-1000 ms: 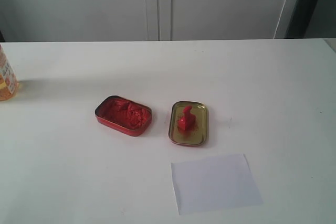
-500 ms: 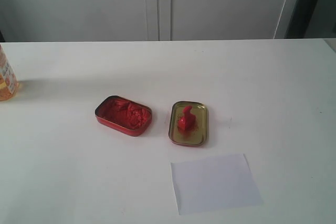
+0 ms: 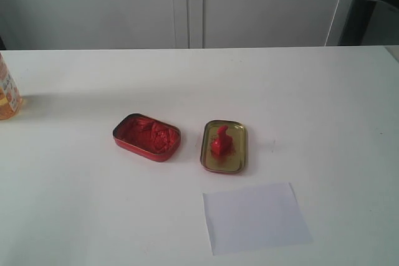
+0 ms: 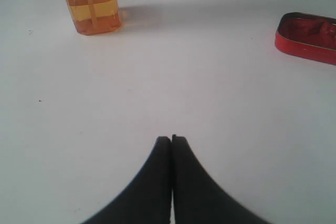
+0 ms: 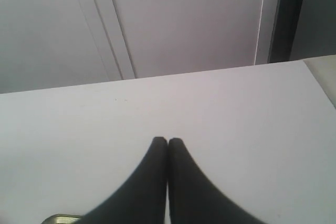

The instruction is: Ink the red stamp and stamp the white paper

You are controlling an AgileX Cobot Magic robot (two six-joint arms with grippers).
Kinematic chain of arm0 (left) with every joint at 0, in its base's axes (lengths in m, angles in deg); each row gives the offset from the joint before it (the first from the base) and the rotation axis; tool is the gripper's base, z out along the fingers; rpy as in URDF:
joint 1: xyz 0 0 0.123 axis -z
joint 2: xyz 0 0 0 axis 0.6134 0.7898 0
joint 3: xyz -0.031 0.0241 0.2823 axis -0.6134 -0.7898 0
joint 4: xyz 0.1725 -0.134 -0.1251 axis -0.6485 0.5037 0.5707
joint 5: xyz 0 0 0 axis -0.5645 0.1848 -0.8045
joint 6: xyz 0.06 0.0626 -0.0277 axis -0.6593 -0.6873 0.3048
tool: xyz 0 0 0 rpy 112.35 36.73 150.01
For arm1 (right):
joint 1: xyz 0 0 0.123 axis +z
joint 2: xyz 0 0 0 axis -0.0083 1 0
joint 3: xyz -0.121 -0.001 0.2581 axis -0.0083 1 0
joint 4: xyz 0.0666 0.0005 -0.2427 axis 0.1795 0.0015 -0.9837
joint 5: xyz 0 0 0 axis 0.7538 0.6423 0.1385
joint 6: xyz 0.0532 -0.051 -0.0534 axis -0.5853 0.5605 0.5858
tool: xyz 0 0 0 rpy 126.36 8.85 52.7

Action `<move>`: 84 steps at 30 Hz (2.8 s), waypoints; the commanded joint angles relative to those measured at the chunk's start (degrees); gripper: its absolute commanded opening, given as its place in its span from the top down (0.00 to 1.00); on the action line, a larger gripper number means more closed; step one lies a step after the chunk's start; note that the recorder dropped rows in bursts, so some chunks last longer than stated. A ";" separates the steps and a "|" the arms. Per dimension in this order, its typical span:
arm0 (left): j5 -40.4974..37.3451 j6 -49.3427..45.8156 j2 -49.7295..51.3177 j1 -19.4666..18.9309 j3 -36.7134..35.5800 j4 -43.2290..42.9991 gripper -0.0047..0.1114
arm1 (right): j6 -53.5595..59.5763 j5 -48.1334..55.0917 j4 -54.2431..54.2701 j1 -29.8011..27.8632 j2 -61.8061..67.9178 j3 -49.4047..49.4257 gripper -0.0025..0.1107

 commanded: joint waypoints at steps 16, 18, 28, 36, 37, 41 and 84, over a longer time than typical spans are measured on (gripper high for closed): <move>-0.07 0.13 -0.25 -0.03 -0.22 0.00 0.96 | -7.01 19.11 2.46 19.29 21.60 -23.08 0.98; -0.07 0.13 -0.25 -0.03 -0.22 0.00 0.96 | -9.85 19.48 2.33 21.25 24.01 -25.12 0.98; -0.07 0.13 -0.25 -0.03 -0.22 0.00 0.96 | -34.97 36.75 -6.37 32.31 43.19 -43.62 0.98; -0.07 0.13 -0.25 -0.03 -0.22 0.00 0.96 | -62.72 43.07 -11.21 33.18 49.16 -48.12 0.98; -0.07 0.13 -0.25 -0.03 -0.22 0.00 0.96 | -64.28 42.39 -11.09 33.18 49.16 -48.12 0.98; -0.07 0.13 -0.25 -0.03 -0.22 0.00 0.96 | -65.81 42.00 -10.28 33.18 49.28 -48.12 0.98; -0.07 0.14 -0.25 -0.03 -0.22 0.00 0.96 | -68.21 47.11 -10.34 29.15 60.84 -48.12 0.62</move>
